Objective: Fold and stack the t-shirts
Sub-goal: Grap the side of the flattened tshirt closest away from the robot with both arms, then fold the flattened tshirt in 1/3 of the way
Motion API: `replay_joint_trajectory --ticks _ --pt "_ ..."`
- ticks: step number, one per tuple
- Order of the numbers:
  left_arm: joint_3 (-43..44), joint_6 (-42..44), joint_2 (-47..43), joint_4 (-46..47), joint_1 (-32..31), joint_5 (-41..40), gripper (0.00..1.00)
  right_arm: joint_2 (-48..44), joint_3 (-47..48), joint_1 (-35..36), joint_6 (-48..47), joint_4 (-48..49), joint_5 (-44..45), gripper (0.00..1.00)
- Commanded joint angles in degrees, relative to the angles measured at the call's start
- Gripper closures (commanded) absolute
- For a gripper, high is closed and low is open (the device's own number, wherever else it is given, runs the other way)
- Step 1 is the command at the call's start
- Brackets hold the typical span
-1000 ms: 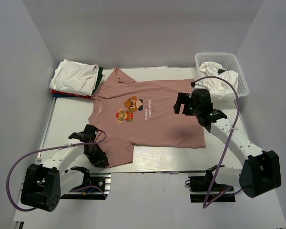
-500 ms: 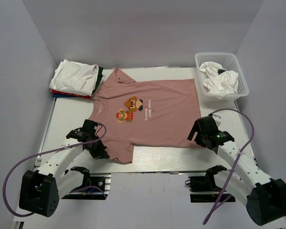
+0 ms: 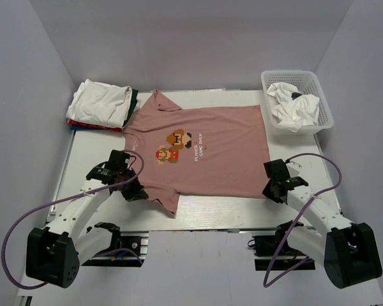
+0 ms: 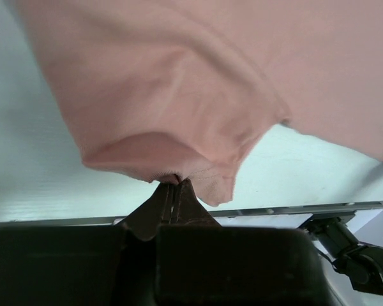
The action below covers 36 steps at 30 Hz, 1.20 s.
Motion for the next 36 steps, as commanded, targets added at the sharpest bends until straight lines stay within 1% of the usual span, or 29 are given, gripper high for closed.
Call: replay_joint_trajectory --ticks 1,4,8,10,13,14,15,17,18,19,20,21,22,23,25,26,28,31,32,35,36 --pt "4.15 1.88 -0.51 2.68 -0.22 -0.45 1.0 0.54 -0.58 -0.84 0.84 5.27 0.62 0.76" --pt "6.61 4.16 0.71 4.07 -0.22 0.16 1.0 1.33 0.29 -0.84 -0.47 5.98 0.27 1.0" --pt "10.39 5.3 1.33 7.68 -0.22 1.48 1.0 1.94 2.76 -0.93 -3.29 6.42 -3.06 1.0" --pt "12.49 5.3 1.86 10.05 -0.22 -1.14 1.0 2.65 4.86 -1.02 -4.77 7.03 -4.03 1.0" --pt "16.35 5.3 5.45 13.3 0.3 -3.09 1.0 4.49 7.85 -0.84 -6.71 9.14 -5.35 1.0" --pt "17.33 5.3 6.59 14.53 0.3 -3.7 1.0 6.58 8.55 -1.02 -7.59 9.84 -5.27 1.0" --pt "18.47 5.3 7.74 16.37 0.3 -4.4 1.0 8.26 12.04 -0.93 -8.03 10.02 -4.75 1.0" --pt "21.9 5.83 12.3 17.18 0.83 -5.01 1.0 10.72 13.91 -1.02 -9.34 11.34 -4.74 1.0" --pt "23.3 5.83 13.97 17.18 0.83 -8.41 1.0 11.43 17.49 -1.02 -9.44 11.51 -4.04 1.0" --pt "26.62 5.83 15.64 16.66 0.83 -9.84 1.0 13.26 18.83 -1.11 -9.7 11.25 -3.69 1.0" --pt "28.13 5.83 18.79 15.95 1.44 -10.55 1.0 14.85 20.24 -1.19 -9.7 11.16 -3.25 1.0" --pt "29.54 5.83 20.13 15.16 1.45 -13.34 1.0 15.47 23.38 -1.11 -10.23 10.99 -1.25 1.0" --pt "31.47 4.79 21.1 14.63 1.45 -14.85 1.0 16.18 24.37 -1.28 -10.23 10.99 -0.7 1.0" --pt "31.49 4.78 21.72 16.54 1.45 -15.91 1.0 18.27 26.03 -1.28 -10.58 11.16 -0.09 1.0" --pt "32.97 6.34 23.39 21.89 1.45 -15.92 1.0 19.78 29.1 -1.55 -11.54 10.99 1.93 1.0" --pt "33.85 7.58 24.26 23.14 1.45 -15.92 1.0 22.57 30.43 -1.63 -11.99 10.64 2.9 1.0" --pt "37.62 8.12 27.68 23.15 1.45 -15.92 1.0 24.43 33.77 -1.98 -13.03 9.85 4.13 1.0" --pt "41.68 10.57 31.64 24.2 1.97 -18.03 1.0 29.7 39.05 -2.6 -13.92 8.62 5.36 1.0" --pt "42.73 11.36 34.53 24.73 1.97 -18.55 1.0 30.33 41.15 -2.69 -13.92 8.44 5.63 1.0" --pt "47.3 12.69 39.2 24.74 1.97 -19.78 1.0 33.58 44.15 -3.39 -14.45 8.35 6.86 1.0" --pt "49.83 13.3 42.35 23.52 2.5 -20.57 1.0 34.72 44.68 -3.48 -14.97 8.26 6.86 1.0"
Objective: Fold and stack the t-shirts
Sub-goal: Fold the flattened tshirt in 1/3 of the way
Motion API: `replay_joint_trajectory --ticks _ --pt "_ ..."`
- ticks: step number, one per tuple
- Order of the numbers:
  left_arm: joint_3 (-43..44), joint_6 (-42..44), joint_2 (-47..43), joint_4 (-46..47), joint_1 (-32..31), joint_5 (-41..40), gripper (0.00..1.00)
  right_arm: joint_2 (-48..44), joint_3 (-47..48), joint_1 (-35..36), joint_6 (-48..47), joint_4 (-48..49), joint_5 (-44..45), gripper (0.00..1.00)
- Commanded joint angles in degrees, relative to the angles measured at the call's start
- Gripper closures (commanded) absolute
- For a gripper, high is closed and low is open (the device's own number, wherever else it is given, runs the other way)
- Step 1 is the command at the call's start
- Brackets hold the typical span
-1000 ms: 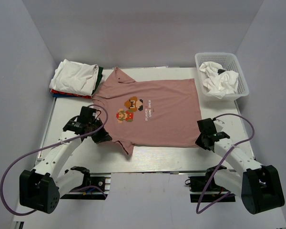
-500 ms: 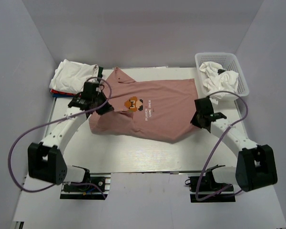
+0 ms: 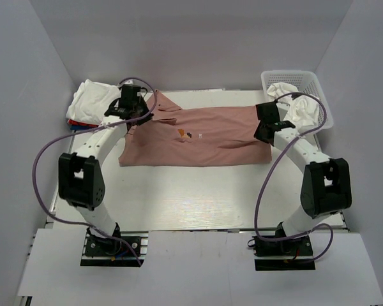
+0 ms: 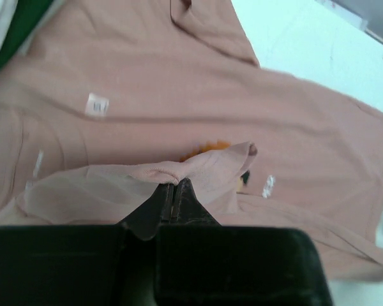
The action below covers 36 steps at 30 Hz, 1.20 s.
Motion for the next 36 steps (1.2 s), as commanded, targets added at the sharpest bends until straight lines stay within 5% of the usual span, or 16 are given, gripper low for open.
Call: replay_joint_trajectory --ticks 1,3,5,6,7,8,9,13,21,25,36 --pt "6.38 2.83 5.63 -0.55 0.82 -4.07 1.0 2.88 4.4 -0.99 -1.67 -0.5 3.54 1.0" --pt "10.32 2.05 8.53 -3.88 1.43 -8.2 1.0 4.72 6.68 -1.08 -2.37 -1.37 3.63 1.0" --pt "12.97 1.26 12.75 -5.65 1.96 -10.14 0.96 7.01 10.35 -1.43 -2.28 -2.61 3.54 0.84" --pt "16.2 1.25 14.16 -7.49 2.66 -10.14 0.73 8.07 11.43 -1.17 -2.28 -5.13 3.54 0.72" --pt "17.8 1.25 15.56 -8.12 3.27 -8.58 0.07 8.86 13.26 -1.08 -2.54 -5.77 3.54 0.59" --pt "19.39 1.25 17.93 -8.12 3.28 -7.34 0.0 8.95 14.07 -0.64 -3.5 -5.69 3.54 0.45" --pt "22.53 1.95 18.99 -9.08 3.28 -5.85 0.0 8.43 14.16 -0.72 -3.86 -5.86 1.97 0.1" --pt "23.02 3.71 19.19 -9.79 3.81 -0.05 0.0 4.3 10.39 0.41 -8.24 -2.45 -6.98 0.1" --pt "-2.9 1.79 6.62 0.74 2.4 11.45 0.0 3.59 1.43 4.54 -11.43 4.68 -19.92 0.1" --pt "-13.1 0.55 4.68 4.09 2.4 11.39 0.0 6.14 0.1 5.08 -10.37 6.17 -18.62 0.1" --pt "-16.11 1.07 9.25 1.63 3.1 5.94 0.0 18.79 3.61 4.64 -8.44 21.11 -8.97 0.1"
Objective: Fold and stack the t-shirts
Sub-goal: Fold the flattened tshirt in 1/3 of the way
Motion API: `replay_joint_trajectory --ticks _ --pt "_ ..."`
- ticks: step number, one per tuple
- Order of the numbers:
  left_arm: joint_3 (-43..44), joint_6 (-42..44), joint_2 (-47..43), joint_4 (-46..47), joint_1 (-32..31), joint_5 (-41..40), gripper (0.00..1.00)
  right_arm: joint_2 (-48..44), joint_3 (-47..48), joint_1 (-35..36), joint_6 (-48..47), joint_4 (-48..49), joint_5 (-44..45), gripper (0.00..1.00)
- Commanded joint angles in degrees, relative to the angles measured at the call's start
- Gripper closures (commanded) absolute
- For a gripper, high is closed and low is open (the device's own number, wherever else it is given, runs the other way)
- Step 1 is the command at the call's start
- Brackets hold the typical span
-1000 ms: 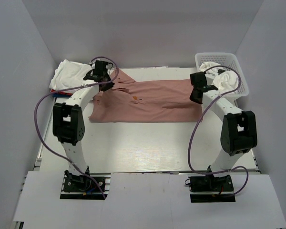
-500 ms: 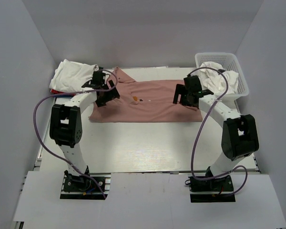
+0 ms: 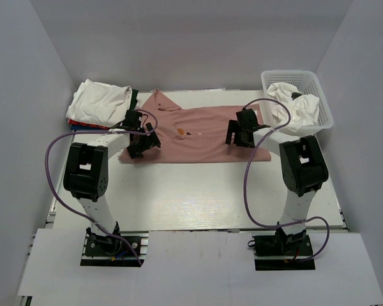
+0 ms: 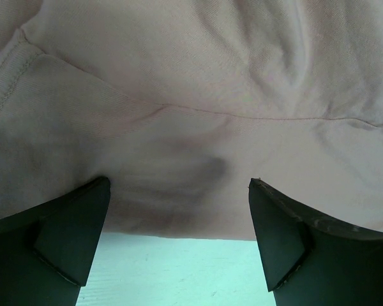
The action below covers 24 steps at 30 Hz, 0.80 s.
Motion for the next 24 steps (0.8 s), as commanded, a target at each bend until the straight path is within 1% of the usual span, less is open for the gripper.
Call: replay_joint_trajectory --ticks 1,2,3,4,7,10,13,14,15,16,18,20,21,22,24 --pt "-1.66 0.51 1.66 0.08 0.39 -1.38 0.0 3.23 3.26 -0.33 1.36 9.21 6.55 0.1" --pt "-1.66 0.51 2.27 -0.53 0.39 -1.99 0.0 3.76 3.88 -0.5 1.71 9.3 10.04 0.1" --pt "-1.66 0.51 2.28 -0.53 0.39 -2.52 0.0 4.55 5.1 -0.59 1.8 11.39 11.03 0.1" --pt "-1.66 1.03 2.28 -1.06 0.39 -2.52 0.0 5.08 5.2 -0.5 0.06 11.84 11.48 0.1" --pt "-1.66 1.03 2.28 -1.06 0.39 -3.58 0.0 6.67 7.39 -0.5 -0.66 12.81 12.1 0.1" --pt "-1.66 1.56 2.28 -1.58 0.39 -3.58 0.0 9.48 9.94 -0.76 -1.45 13.07 14.99 0.1" --pt "-1.66 2.08 1.75 -1.59 0.39 -4.1 0.0 12.2 14.5 -1.47 -4.17 13.87 18.94 0.1" --pt "-1.14 2.09 1.06 -1.59 0.39 -4.11 0.0 12.9 17.04 -2.08 -4.09 13.69 19.04 0.1" --pt "-0.61 2.09 1.05 -2.11 0.39 -4.11 0.0 13.26 18.2 -2.34 -6.01 13.52 17.04 0.1" --pt "-0.6 2.09 1.05 -2.12 0.39 -4.11 0.0 13.35 21.95 -2.26 -6.46 11.17 16.24 0.1" --pt "1.06 2.09 -0.18 -2.12 0.39 -3.06 0.0 12.83 23.22 -2.0 -6.29 8.17 13.0 0.1" --pt "2.2 2.62 -1.05 -2.12 0.39 -0.34 0.0 9.23 20.33 -1.47 -5.94 7.54 10.36 0.1" --pt "3.08 3.66 -1.58 -1.59 0.39 2.54 0.0 8.09 19.19 -1.64 -5.15 7.63 7.56 0.1" --pt "4.13 4.19 -2.11 -1.59 0.39 3.7 0.0 5.21 15.35 -1.73 -5.06 7.89 5.18 0.1" --pt "4.67 4.81 -2.99 -1.59 0.39 6.42 0.0 2.99 12.25 -1.73 -5.49 7.72 2.44 0.1"
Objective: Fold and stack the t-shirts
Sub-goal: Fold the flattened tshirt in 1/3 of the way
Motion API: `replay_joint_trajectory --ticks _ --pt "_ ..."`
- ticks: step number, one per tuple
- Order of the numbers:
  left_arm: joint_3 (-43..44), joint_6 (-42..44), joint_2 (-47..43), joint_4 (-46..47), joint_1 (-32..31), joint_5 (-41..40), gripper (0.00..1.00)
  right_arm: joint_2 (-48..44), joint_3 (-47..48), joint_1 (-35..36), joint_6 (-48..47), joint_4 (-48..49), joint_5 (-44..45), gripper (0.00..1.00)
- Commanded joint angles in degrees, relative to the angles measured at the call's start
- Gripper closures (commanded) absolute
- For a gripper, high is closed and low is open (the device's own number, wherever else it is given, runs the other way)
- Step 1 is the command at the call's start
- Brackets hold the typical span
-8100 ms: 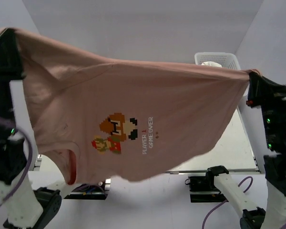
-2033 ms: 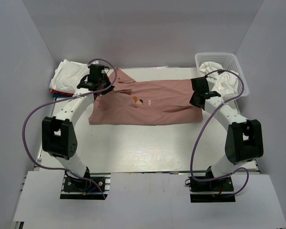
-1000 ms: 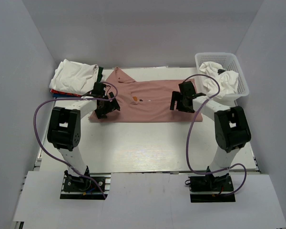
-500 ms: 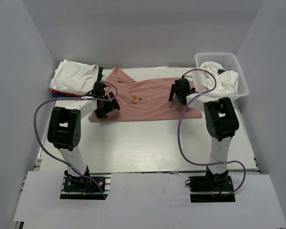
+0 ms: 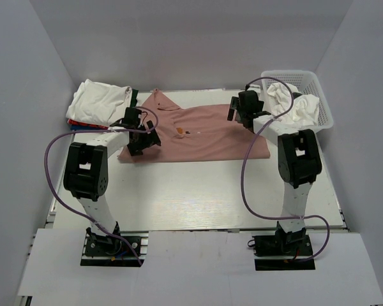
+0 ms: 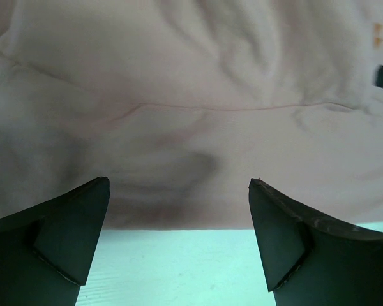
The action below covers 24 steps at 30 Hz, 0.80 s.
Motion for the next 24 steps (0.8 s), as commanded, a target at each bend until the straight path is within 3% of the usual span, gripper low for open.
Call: replay_joint_trajectory --ticks 1,5,9,13,19,24 --pt "3.33 2.19 -3.95 -0.08 0.37 4.76 0.0 -6.44 -5.29 0.41 -1.43 -1.72 -7.05 0.1" --pt "4.56 3.85 -4.66 -0.69 0.37 2.48 0.0 -8.11 -10.73 0.68 -0.56 -3.58 -10.22 0.1" --pt "5.1 4.48 -4.05 -2.89 1.68 -5.33 0.0 -7.77 -12.94 0.41 1.46 -4.72 -10.05 0.1" --pt "-1.3 3.95 -4.58 -0.35 3.09 -8.07 0.0 -7.24 -14.26 0.15 2.78 -7.44 -7.6 0.1" --pt "-7.64 2.46 -2.73 2.2 5.46 -8.07 0.0 -6.71 -16.98 -0.12 5.06 -9.73 -9.7 0.1" --pt "-16.41 -0.97 -3.69 0.89 5.47 -0.7 0.0 -10.22 -23.49 -0.03 7.87 -9.64 -13.39 0.1"
